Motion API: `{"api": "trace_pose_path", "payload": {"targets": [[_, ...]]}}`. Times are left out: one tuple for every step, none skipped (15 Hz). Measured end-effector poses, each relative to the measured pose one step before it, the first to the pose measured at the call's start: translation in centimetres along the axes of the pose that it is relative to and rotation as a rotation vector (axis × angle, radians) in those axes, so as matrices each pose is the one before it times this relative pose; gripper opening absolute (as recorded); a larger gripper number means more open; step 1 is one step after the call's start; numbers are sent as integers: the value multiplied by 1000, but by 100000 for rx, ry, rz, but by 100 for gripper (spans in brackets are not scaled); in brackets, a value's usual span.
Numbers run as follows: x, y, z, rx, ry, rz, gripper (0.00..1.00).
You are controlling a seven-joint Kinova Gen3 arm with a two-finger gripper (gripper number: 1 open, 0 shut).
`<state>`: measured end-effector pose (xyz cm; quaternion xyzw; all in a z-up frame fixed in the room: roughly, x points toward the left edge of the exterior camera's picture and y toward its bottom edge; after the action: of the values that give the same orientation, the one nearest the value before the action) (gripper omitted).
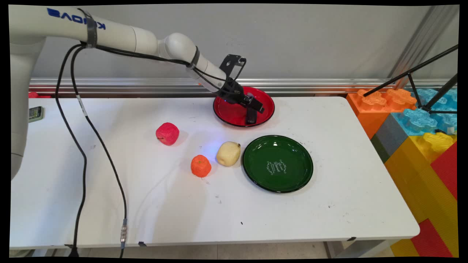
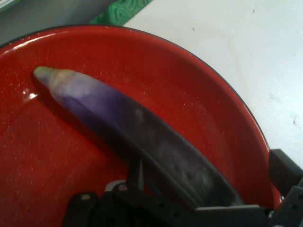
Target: Pick up the eggplant from the red plate
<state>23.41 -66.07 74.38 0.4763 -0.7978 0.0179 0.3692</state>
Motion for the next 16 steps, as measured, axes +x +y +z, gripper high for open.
{"api": "trace_pose_path", "payload": {"targets": [[-19,-24,105,83,65,268,100],[-20,-21,56,57,10,177,100],[-28,-43,84,117,29,273,100],[-53,-89,69,244,58,292,100],[-36,-60,107,153,-37,387,100],[-53,-64,54,167,-9,305,100],[-23,-63,34,150,53,243,100],[-23,-47,50,109,3,282,100],[-38,-58,33,122,-18,294,100],[-35,-61,12,152,24,261,100],[-20,-49,13,122,24,204,100],[-34,-63,30,161,1,316,100],[-27,-45,12,109,-5,223,100],[-42,-67,12,146,-31,350,100],[-33,-44,11,93,-29,215,100],[-52,-55,13,122,-71,355,100]]}}
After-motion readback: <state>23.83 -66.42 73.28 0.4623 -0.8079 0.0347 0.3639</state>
